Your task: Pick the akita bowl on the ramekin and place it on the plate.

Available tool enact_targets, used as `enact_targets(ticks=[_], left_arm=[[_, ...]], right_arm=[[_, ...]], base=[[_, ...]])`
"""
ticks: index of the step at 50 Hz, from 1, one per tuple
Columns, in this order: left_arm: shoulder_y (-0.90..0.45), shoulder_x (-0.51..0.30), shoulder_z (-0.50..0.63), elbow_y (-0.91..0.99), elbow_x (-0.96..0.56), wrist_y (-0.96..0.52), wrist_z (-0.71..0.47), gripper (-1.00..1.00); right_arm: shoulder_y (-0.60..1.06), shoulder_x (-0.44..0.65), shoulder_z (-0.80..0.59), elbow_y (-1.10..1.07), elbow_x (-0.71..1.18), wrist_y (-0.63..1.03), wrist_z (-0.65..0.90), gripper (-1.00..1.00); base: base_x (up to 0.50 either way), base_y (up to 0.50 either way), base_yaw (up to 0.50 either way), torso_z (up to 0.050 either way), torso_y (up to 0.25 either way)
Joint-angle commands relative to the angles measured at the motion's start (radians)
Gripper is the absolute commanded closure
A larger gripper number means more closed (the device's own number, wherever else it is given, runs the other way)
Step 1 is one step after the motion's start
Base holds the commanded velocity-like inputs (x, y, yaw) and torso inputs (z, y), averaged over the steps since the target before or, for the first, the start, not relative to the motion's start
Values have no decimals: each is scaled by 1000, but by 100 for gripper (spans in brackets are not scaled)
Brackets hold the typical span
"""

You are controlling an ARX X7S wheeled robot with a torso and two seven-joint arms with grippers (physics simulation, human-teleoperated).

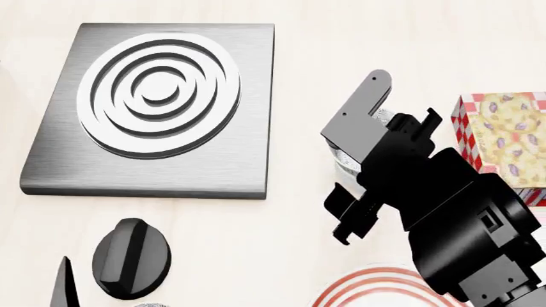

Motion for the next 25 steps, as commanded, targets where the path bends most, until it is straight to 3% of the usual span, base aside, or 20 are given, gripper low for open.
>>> enact_targets(ticks=[1,25], left_arm=[[-1,-4,3,1,-2,0,-4,-100],[-5,-8,9,-8,-10,1,-11,-100]], right_arm=[[-8,0,1,7,0,-12,5,100],[-11,28,8,-53,-14,-35,36,100]], base=[[0,0,0,0,0],[0,0,0,0,0]])
